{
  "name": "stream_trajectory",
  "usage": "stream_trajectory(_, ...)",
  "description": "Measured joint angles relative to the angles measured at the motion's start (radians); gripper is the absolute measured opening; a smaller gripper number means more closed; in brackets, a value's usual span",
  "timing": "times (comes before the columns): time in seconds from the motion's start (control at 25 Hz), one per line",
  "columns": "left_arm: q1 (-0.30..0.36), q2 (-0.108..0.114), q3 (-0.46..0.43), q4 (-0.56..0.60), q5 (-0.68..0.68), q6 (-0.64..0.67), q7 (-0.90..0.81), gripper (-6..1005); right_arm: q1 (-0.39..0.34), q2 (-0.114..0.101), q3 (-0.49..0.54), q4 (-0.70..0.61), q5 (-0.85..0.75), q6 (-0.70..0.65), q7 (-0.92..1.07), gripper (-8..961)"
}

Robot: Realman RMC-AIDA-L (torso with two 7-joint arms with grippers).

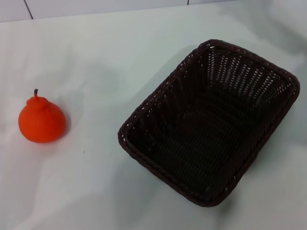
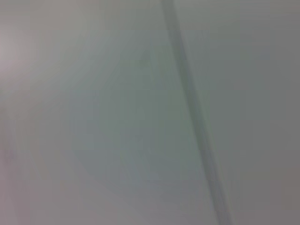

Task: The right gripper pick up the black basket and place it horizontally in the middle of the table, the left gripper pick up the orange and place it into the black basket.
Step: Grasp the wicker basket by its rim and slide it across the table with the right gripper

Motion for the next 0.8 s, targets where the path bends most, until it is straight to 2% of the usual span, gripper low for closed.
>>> stream_trajectory(0.08, 0.001, 0.0, 0.001, -0.001, 0.0, 0.0, 0.0, 905, 0.001, -0.039, -0.048, -0.134, -0.171, 0.066, 0.237, 676)
stream_trajectory(0.2, 0.001, 0.0, 0.004, -0.002, 0.001, 0.0, 0.0, 906, 0.026, -0.076, -0.067, -0.282, -0.393, 0.189, 0.501, 679)
stream_trajectory(0.32, -0.001, 0.0, 0.004, -0.003, 0.001, 0.0, -0.001, 906, 0.067, -0.092, -0.058, -0.409, -0.586, 0.326, 0.69, 682)
stream_trajectory(0.48, -0.003, 0.002, 0.001, -0.008, 0.001, 0.0, -0.001, 906, 0.129, -0.092, -0.055, -0.503, -0.786, 0.446, 0.822, 686)
stream_trajectory(0.68, -0.007, 0.002, -0.001, -0.016, 0.001, 0.002, -0.001, 907, 0.189, -0.077, -0.07, -0.519, -0.999, 0.514, 0.876, 691)
stream_trajectory(0.8, -0.01, 0.002, -0.001, -0.02, 0.0, 0.004, -0.001, 907, 0.204, -0.069, -0.094, -0.506, -1.073, 0.528, 0.879, 828)
